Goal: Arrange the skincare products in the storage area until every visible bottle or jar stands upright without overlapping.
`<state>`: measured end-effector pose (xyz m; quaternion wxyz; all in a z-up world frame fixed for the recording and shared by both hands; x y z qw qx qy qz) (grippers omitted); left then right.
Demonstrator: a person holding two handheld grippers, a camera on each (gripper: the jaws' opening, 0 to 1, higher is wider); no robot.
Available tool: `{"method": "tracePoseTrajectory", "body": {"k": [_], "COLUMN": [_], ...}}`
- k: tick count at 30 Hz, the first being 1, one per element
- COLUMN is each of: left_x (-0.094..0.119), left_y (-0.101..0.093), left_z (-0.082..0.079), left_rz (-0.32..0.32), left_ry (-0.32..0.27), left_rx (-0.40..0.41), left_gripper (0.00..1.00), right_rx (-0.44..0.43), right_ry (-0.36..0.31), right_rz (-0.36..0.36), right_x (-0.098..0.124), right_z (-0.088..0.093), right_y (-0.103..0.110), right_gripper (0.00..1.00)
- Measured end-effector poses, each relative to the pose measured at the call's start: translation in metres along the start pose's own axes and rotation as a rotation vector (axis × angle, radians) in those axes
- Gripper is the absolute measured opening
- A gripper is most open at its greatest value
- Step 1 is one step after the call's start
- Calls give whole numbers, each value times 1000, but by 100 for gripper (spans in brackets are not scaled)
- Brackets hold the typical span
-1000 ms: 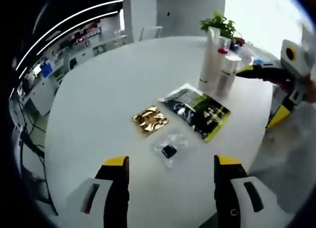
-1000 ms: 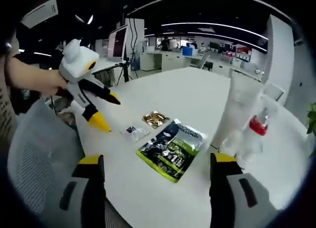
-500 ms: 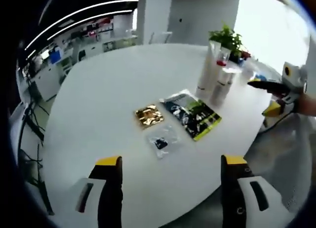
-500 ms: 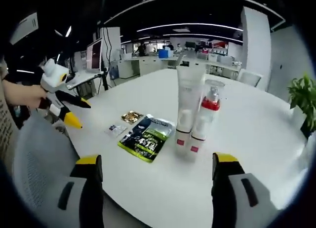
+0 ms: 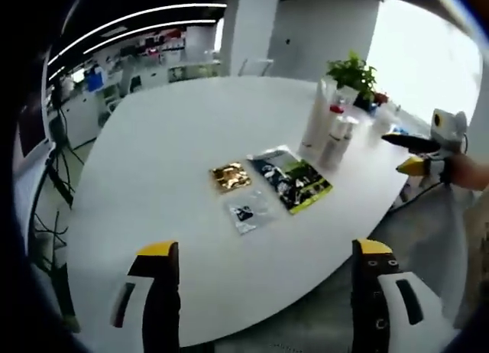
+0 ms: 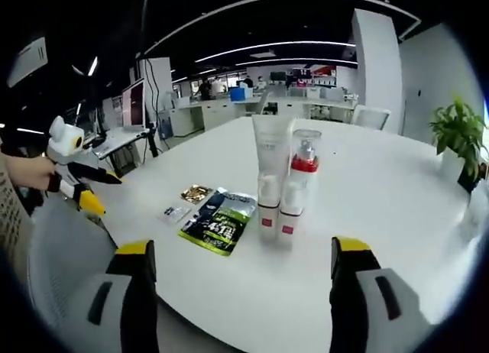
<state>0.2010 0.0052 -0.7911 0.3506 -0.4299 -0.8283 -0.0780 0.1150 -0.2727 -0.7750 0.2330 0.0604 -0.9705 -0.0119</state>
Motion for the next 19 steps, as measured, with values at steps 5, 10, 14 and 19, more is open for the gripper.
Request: {"method": "tracePoseTrajectory", "body": {"k": [5,10,14,19], "left_x": [2,2,1,0], "left_y": [1,4,4,6], "left_z": [1,-1,-2,-4], "left_rz": [-7,-37,-38,-48], "left_ry": [-6,-22,-22,-24], "left_rx": [2,-6,-2,5], "left_gripper": [94,93,93,93], "right_rx": [8,18,26,31], "right_ry": [15,14,18,20], "right_rz": [9,12,9,1], "right_x": [-1,-1,-3,-4], "right_z": [3,2,2,1], "right_y": [-1,-3,-4,-4], "right_gripper": [95,95,94,94]}}
Point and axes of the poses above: the point that each gripper's makers call its tool centre point, and the gripper's own axes: x roughly backward along the fingers, y roughly to its left, z roughly out of its underside, the point moved 2 cm from there along x, roughly backward along the fingers, and after that the axes turned 1 degree about z, right-handed, at the moved point
